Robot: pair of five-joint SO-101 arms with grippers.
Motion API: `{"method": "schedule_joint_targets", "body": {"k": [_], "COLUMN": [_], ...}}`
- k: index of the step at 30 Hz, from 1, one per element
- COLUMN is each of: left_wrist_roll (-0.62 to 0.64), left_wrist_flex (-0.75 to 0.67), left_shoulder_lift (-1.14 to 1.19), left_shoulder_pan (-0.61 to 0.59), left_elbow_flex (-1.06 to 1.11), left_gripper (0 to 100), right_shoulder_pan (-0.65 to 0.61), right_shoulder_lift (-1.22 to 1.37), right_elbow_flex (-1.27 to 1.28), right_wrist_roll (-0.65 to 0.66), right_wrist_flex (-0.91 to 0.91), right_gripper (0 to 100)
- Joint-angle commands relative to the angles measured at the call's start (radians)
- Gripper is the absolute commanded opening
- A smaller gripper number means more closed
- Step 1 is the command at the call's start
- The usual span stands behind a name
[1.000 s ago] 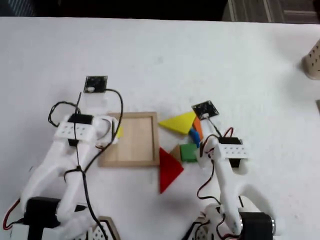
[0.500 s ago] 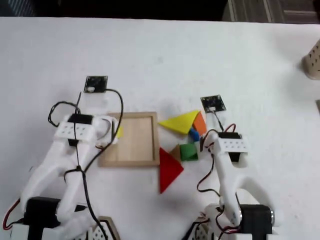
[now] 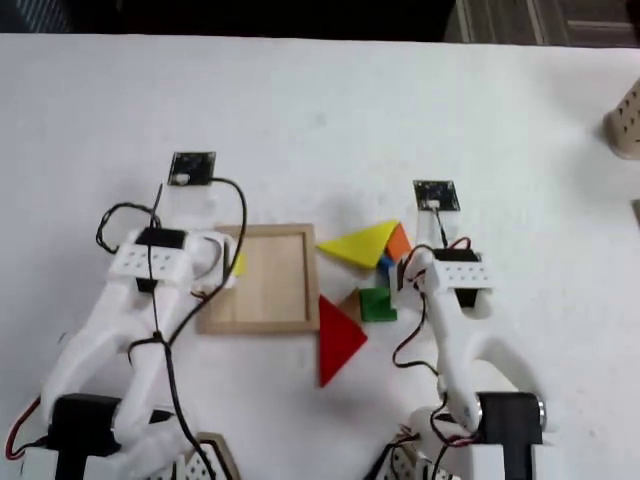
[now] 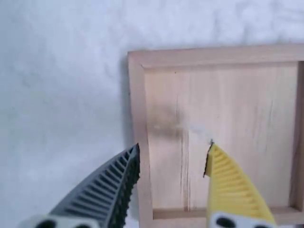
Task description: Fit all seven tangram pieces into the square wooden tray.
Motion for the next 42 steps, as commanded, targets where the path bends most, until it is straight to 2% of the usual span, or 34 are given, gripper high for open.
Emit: {"method": "schedule_joint_targets", "body": {"k": [1,11,18,27,36,42], "left_wrist_roll": [-0.009,-0.009,-0.009,-0.009,-0.009,-0.009], "left_wrist_flex": [-0.02,-0.02,-0.02,-0.02,-0.02,-0.02], "left_shoulder_lift": [-0.042,-0.042,-0.042,-0.042,-0.042,-0.048], "left_shoulder_pan": [-0.007,-0.01,-0.012,-0.013,-0.015,-0.044], "left_elbow_flex": [-0.006,-0.006,-0.006,-0.005,-0.005,-0.008], "left_gripper": [25,25,25,25,25,25], "right_shoulder_pan": [0.001,0.002,0.048,0.077,0.073,-0.03], "right_shoulder_lift": [0.033,0.077,0.076,0.07,-0.053,-0.173], "right_elbow_flex": [-0.054,-0.078,-0.077,-0.081,-0.17,-0.175], "right_wrist_roll": [-0.008,-0.012,-0.014,-0.011,-0.008,-0.008], "right_wrist_flex": [-0.012,-0.008,-0.008,-0.001,0.16,0.228], "right_gripper": [23.2,22.7,8.0,7.7,8.0,8.0]}}
